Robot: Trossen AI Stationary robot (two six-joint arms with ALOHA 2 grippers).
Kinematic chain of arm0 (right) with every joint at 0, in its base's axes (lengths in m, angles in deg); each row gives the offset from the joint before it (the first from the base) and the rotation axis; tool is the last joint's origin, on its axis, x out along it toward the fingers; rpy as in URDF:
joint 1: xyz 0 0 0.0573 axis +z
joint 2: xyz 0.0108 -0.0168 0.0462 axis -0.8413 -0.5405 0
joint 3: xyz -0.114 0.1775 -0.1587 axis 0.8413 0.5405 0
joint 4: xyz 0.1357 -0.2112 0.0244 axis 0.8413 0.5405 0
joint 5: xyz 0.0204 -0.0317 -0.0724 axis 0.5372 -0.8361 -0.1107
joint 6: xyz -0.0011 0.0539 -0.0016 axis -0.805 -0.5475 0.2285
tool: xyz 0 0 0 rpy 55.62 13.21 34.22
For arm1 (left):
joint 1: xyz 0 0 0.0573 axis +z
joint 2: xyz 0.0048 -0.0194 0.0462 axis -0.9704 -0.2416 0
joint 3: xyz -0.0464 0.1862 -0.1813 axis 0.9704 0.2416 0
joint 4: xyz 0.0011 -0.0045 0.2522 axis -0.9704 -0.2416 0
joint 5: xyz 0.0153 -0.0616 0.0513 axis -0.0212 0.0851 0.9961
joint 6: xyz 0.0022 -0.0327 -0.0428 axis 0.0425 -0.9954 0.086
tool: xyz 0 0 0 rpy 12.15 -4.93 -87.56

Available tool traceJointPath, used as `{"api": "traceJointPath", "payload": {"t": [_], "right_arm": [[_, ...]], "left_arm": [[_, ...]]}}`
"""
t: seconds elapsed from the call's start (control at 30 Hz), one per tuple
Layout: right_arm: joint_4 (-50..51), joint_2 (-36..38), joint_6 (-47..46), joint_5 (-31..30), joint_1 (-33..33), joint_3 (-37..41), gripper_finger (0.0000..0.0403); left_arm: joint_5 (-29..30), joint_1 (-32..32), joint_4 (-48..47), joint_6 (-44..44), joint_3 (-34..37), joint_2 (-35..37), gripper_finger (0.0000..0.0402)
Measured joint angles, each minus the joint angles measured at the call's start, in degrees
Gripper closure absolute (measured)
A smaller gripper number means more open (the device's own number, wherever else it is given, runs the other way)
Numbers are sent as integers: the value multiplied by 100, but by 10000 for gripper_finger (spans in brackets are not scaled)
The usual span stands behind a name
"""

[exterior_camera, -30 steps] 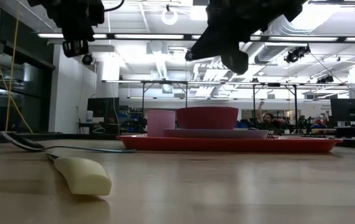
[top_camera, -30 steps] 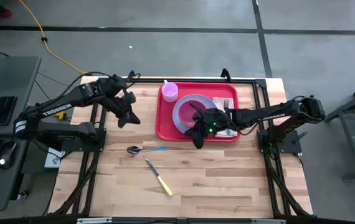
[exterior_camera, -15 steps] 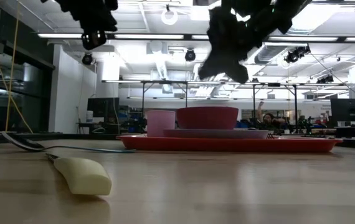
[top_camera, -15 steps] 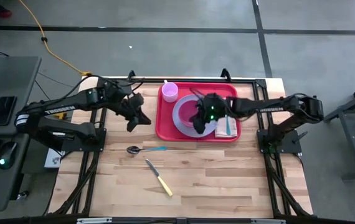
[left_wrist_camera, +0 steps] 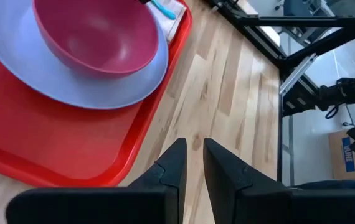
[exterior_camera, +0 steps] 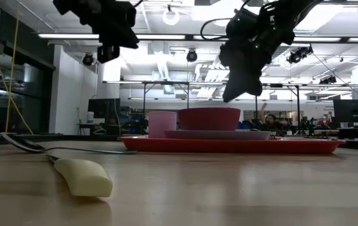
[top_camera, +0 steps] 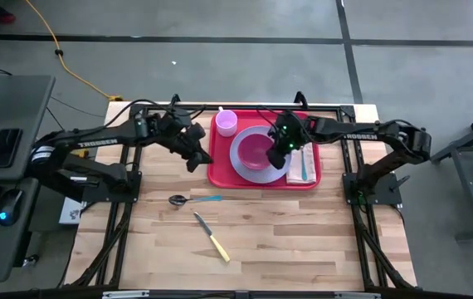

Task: Set up tray
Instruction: Adjust the pink bowl

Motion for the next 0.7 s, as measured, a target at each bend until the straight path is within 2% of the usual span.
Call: {"api": "traceJointPath", "payload": {"t": [0.27,0.47,0.7], "right_arm": [[522,0,403,-135,-22,0,373],[711,0,501,-272,-24,-23,373],[1538,0,978,-952,-28,-554,373]], "left_arm": [[-3,0,28,-107,0,-377,316],[-3,0,54,-116,0,-384,316],[-10,0,137,-124,0,-382,316]]}}
